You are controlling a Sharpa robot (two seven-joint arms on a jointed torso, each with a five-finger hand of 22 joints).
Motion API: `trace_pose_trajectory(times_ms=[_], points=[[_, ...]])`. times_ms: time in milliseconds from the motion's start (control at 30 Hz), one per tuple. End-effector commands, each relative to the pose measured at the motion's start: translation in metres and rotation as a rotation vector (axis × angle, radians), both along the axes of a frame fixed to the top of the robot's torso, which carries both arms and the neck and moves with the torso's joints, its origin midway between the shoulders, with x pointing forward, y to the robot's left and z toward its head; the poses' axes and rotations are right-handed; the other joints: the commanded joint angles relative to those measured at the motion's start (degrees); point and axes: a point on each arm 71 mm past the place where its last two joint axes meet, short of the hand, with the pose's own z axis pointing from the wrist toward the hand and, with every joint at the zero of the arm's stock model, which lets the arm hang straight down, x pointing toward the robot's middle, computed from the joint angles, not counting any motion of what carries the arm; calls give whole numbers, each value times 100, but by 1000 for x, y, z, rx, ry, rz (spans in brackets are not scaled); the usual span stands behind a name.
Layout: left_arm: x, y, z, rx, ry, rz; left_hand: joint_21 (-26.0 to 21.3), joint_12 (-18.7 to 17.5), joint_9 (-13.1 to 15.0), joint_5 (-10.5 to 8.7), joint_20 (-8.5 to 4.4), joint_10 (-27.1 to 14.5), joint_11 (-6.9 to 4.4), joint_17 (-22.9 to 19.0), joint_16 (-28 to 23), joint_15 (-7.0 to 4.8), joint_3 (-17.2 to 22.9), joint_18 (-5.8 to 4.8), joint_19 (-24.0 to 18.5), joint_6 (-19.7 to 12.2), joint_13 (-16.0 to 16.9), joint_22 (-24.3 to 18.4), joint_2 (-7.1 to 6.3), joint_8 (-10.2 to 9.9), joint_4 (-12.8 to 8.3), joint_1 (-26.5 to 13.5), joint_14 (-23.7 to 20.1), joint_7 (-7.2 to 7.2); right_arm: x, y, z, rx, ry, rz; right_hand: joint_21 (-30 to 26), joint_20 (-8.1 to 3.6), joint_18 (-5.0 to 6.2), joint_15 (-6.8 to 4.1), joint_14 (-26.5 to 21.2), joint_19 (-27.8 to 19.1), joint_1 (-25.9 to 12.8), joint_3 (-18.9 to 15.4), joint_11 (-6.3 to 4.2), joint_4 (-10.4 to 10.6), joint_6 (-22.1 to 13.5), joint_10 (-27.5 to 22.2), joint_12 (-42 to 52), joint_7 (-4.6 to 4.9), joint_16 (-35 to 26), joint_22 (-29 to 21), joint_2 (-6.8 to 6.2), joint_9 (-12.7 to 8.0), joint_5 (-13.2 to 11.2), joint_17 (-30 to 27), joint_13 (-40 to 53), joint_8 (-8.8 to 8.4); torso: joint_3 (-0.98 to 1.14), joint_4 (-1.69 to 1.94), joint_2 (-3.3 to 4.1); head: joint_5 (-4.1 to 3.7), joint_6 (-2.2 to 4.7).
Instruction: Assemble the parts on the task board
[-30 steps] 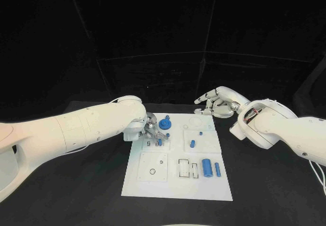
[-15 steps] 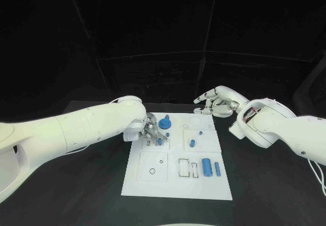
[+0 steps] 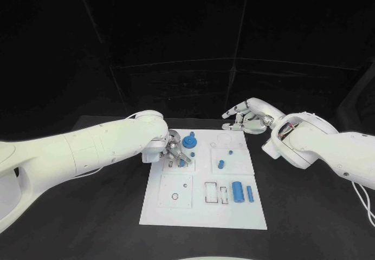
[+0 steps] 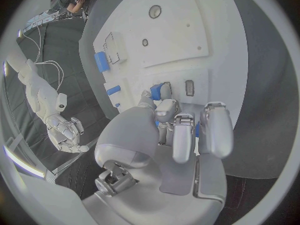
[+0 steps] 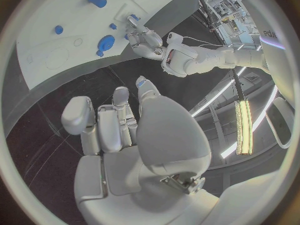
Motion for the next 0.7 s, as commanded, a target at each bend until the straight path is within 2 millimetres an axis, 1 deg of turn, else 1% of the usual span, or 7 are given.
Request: trace_pose_trajectory(times_ms=[33,200,267,367,533,667,700], points=[[0,-2,1,-26,-11,-1,3,-24,17,-12,-18,-15,-42,1508,18,-36,79,-34,-39,-52,10,10,46,33,-120,142,604,-24,1,0,0,-3,7,-3,-37,3,119,-33,151,-34,65,-43,6,-1,-9,-48,-36,-3,-26,-13,25,-6,44,-10,-15,21,-4,-1,-1,8,-11],[0,-3,1,-47,-20,2,2,-52,38,-9,-39,-30,-77,1508,18,-63,377,-33,-43,-119,1,17,175,-7,-446,523,604,-61,3,1,0,-5,11,-4,-47,2,121,-34,150,-39,79,-45,6,-1,-12,-51,-42,-3,-35,-27,29,-6,80,-17,-27,25,-2,-2,5,3,-12],[0,-3,2,-55,-26,4,-6,-82,35,-6,-50,-52,-94,1508,18,-77,546,-29,-52,-167,-17,6,228,-42,-621,728,604,-76,3,1,-1,-6,12,-4,-52,1,122,-34,150,-40,86,-47,5,0,-13,-52,-45,-3,-40,-32,31,-6,100,-21,-33,27,0,-2,3,6,-15],[-1,-2,2,-64,-34,9,-8,-122,31,-8,-61,-76,-87,1508,18,-81,754,-30,-56,-209,-39,8,265,-86,-803,889,604,-63,4,1,-1,-7,14,-4,-57,1,122,-35,151,-41,92,-51,5,3,-15,-54,-50,-3,-44,-38,32,-7,125,-23,-43,29,-1,2,4,8,-18],[-3,3,4,-84,-57,24,-11,-166,42,-11,-52,-79,-61,1508,18,-58,1018,-32,-59,-211,-64,13,235,-123,-954,853,604,-32,5,1,-2,-9,16,-7,-60,0,123,-35,151,-42,94,-53,5,5,-16,-57,-56,-3,-46,-42,33,-7,137,-24,-51,30,2,13,0,12,-23],[-6,7,6,-107,-85,44,4,-171,72,-12,-42,-42,-44,1508,18,-53,1352,-36,-45,-188,-54,52,135,-148,-1083,645,604,-25,6,0,-2,-11,17,-10,-70,0,126,-35,151,-51,93,-57,6,10,-18,-65,-68,-2,-47,-59,33,-7,150,-24,-66,30,7,23,-2,16,-18],[-6,8,6,-111,-91,48,5,-169,77,-13,-41,-38,-44,1508,18,-53,1397,-37,-44,-185,-51,56,122,-149,-1099,620,604,-26,6,-1,-2,-12,18,-11,-73,0,127,-35,151,-54,92,-58,6,11,-18,-67,-71,-2,-50,-65,33,-7,153,-27,-69,31,2,23,-3,17,-19]])
